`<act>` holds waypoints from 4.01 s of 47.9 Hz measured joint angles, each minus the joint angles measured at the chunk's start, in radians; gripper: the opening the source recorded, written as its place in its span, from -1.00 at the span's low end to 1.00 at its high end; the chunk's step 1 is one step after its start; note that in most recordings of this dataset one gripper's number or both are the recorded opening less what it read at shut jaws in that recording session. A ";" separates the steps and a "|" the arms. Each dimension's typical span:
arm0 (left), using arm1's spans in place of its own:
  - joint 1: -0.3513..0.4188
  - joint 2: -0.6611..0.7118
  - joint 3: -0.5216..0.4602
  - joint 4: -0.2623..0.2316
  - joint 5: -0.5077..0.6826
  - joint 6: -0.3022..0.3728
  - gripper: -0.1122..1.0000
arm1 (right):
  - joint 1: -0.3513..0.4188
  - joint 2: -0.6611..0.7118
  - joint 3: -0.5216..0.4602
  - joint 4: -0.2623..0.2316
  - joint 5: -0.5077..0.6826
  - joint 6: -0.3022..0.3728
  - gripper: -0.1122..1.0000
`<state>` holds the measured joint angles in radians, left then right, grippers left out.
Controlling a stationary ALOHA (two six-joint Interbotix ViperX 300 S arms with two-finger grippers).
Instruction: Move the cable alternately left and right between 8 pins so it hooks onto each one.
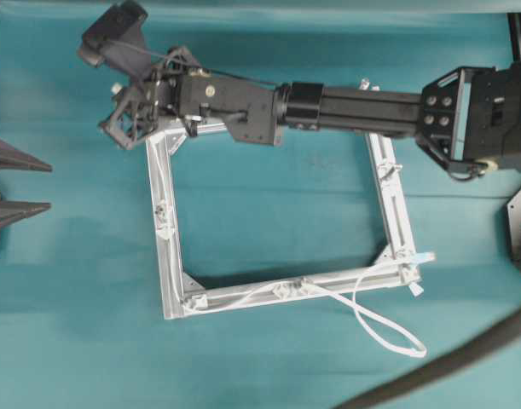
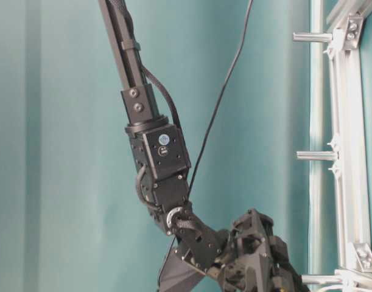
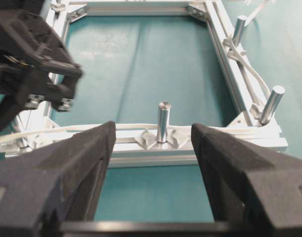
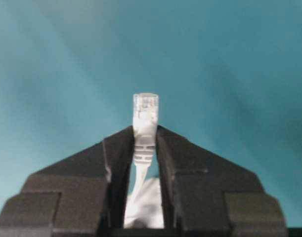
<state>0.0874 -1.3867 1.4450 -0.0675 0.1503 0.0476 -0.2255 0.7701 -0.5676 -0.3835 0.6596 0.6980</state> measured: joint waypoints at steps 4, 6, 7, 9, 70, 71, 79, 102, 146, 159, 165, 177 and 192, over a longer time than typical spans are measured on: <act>0.000 -0.002 0.000 0.000 0.000 0.000 0.37 | -0.005 0.000 -0.002 -0.011 -0.002 0.005 -0.50; 0.000 0.000 0.000 0.000 0.000 0.000 0.37 | -0.005 0.000 -0.003 -0.014 0.000 0.009 -0.50; 0.000 0.000 0.000 0.000 0.000 0.000 0.37 | -0.005 0.000 -0.005 -0.015 0.000 0.012 -0.50; 0.000 0.000 0.002 0.000 0.000 0.000 0.37 | -0.005 0.000 -0.005 -0.017 0.000 0.029 -0.50; 0.000 0.000 -0.005 0.000 0.014 0.000 0.37 | 0.080 -0.112 0.202 -0.468 0.077 0.592 -0.50; 0.000 0.000 -0.003 0.000 0.015 0.000 0.37 | 0.083 -0.120 0.212 -0.477 0.077 0.606 -0.50; 0.000 0.000 -0.003 0.000 0.023 0.002 0.37 | 0.083 -0.149 0.267 -0.518 0.072 0.684 -0.50; 0.000 0.000 -0.003 0.000 0.028 0.000 0.37 | 0.101 -0.178 0.370 -0.528 -0.021 0.695 -0.50; 0.000 0.000 -0.003 0.000 0.028 0.000 0.37 | 0.124 -0.324 0.604 -0.563 -0.187 0.692 -0.50; 0.000 0.000 -0.003 0.000 0.028 0.000 0.37 | 0.126 -0.393 0.713 -0.563 -0.187 0.695 -0.50; 0.000 0.000 -0.003 0.000 0.028 0.000 0.37 | 0.127 -0.423 0.756 -0.563 -0.187 0.696 -0.50; 0.000 0.000 -0.003 0.000 0.028 0.000 0.37 | 0.141 -0.479 0.834 -0.558 -0.187 0.698 -0.50; 0.000 0.000 -0.003 0.000 0.028 0.002 0.37 | 0.144 -0.604 0.996 -0.541 -0.186 0.699 -0.50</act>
<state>0.0874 -1.3867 1.4419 -0.0675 0.1779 0.0491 -0.0813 0.1657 0.4280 -0.9250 0.4740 1.3975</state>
